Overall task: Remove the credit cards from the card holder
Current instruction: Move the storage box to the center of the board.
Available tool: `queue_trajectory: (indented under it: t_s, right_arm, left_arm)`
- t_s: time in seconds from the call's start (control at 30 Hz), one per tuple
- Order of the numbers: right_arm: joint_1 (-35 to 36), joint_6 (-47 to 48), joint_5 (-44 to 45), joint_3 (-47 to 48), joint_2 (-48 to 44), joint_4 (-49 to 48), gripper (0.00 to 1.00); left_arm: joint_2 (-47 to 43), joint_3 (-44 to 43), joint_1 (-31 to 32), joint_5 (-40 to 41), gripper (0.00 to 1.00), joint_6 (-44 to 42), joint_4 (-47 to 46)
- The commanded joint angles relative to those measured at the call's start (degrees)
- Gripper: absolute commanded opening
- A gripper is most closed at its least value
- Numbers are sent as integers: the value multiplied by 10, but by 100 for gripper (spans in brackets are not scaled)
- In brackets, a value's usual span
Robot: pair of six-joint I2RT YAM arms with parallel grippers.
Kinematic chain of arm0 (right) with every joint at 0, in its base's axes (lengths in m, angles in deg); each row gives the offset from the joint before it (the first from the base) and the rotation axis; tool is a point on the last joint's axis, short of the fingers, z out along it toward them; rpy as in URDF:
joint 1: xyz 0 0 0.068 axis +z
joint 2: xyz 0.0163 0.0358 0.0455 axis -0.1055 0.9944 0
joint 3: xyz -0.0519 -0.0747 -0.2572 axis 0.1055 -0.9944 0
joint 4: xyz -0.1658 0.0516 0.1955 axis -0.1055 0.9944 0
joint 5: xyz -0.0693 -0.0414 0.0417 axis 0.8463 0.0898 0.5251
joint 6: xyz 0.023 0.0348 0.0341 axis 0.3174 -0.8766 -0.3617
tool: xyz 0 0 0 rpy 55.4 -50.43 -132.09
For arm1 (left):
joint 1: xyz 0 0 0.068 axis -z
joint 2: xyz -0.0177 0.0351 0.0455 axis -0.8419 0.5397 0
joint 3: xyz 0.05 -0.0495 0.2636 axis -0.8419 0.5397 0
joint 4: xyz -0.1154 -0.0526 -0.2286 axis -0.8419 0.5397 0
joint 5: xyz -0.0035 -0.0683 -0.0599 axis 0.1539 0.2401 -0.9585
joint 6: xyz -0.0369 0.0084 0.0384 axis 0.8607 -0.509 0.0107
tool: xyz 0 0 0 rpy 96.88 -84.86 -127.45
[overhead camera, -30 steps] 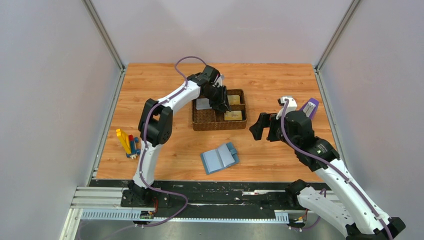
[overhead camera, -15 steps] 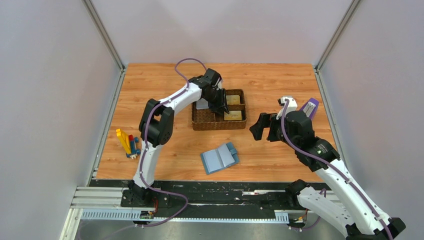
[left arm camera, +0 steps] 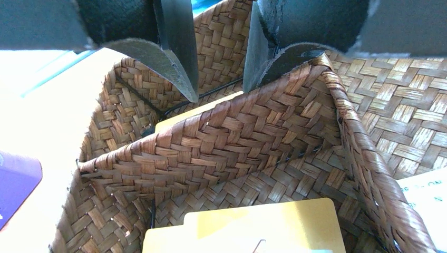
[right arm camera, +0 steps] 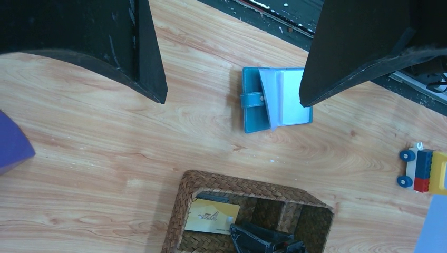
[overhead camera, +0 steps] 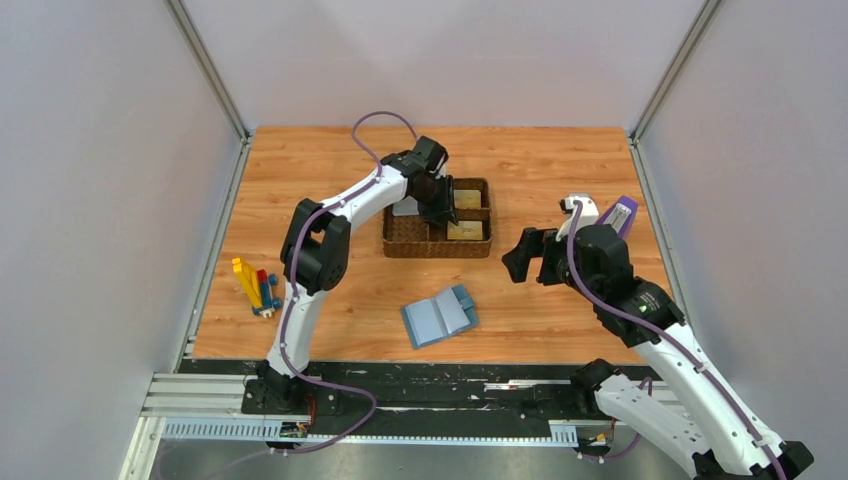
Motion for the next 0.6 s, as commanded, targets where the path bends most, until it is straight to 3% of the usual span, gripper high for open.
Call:
queue_trajectory:
  t_s: [0.0, 0.2, 0.57]
  right_arm:
    - [2, 12, 13, 0, 4, -5, 100]
    - [3, 14, 17, -5, 0, -5, 100]
    - [2, 22, 25, 4, 23, -7, 100]
  left_arm:
    - [15, -62, 2, 65, 45, -30, 15]
    - [23, -92, 3, 107, 45, -55, 40]
    - [10, -68, 3, 72, 42, -43, 34]
